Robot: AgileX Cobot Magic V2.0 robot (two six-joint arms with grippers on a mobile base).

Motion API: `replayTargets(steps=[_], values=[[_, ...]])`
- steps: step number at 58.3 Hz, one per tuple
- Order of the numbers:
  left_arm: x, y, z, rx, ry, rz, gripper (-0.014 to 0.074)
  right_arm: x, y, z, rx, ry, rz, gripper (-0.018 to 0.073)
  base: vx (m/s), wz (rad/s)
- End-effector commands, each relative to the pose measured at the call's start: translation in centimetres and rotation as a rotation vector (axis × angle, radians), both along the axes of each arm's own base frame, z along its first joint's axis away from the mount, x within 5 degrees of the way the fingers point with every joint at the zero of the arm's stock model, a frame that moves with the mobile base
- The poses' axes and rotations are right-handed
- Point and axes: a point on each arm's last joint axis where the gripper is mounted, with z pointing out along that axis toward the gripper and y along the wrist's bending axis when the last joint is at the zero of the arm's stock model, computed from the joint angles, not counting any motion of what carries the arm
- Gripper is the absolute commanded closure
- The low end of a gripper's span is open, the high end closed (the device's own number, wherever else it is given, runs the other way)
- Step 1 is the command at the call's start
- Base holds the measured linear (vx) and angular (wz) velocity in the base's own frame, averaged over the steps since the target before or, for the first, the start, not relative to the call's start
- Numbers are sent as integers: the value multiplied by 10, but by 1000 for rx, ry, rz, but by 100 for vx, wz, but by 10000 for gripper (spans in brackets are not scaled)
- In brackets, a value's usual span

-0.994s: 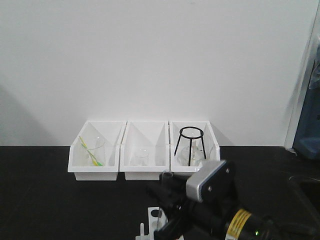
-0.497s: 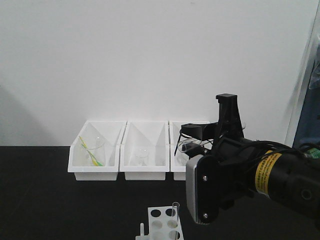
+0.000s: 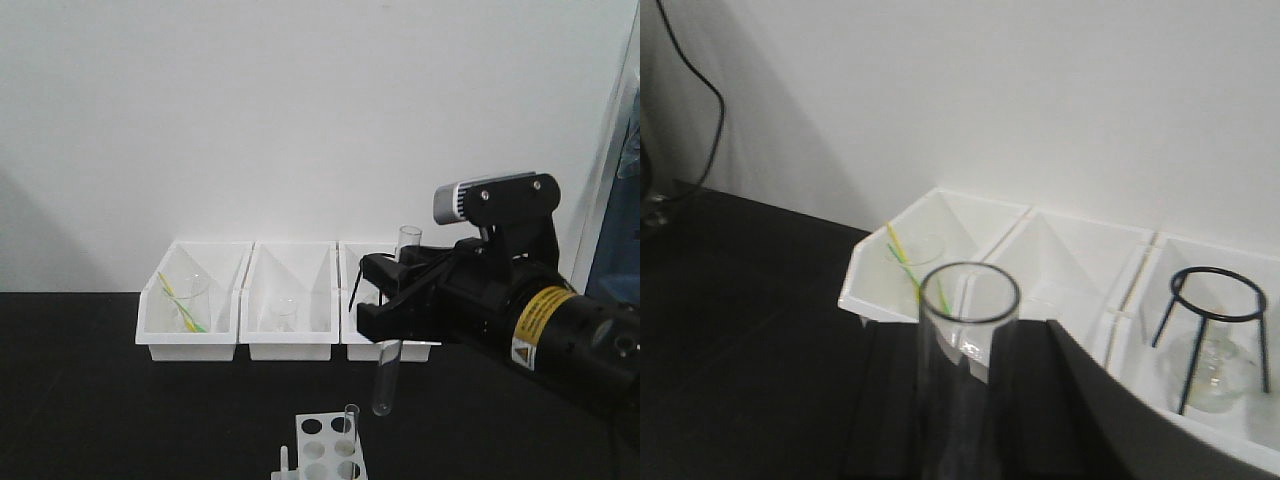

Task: Flip and reinsert test tube from rack
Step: 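Lift the test tube up out of the rack with the right gripper, then lower the held tube back into a rack hole and open the right gripper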

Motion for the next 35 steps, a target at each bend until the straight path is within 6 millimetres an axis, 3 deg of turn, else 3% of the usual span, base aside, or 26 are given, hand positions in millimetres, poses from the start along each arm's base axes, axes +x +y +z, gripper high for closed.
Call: replayTargets(steps=[1, 15, 35], values=[[0, -1, 9, -19, -91, -13, 602, -12, 3, 6, 103, -154, 113, 566, 0, 0], [0, -1, 9, -19, -91, -13, 602, -30, 11, -59, 31, -374, 305, 566, 0, 0], [0, -1, 9, -19, -91, -13, 602, -15, 25, -81, 36, -337, 371, 566, 0, 0]])
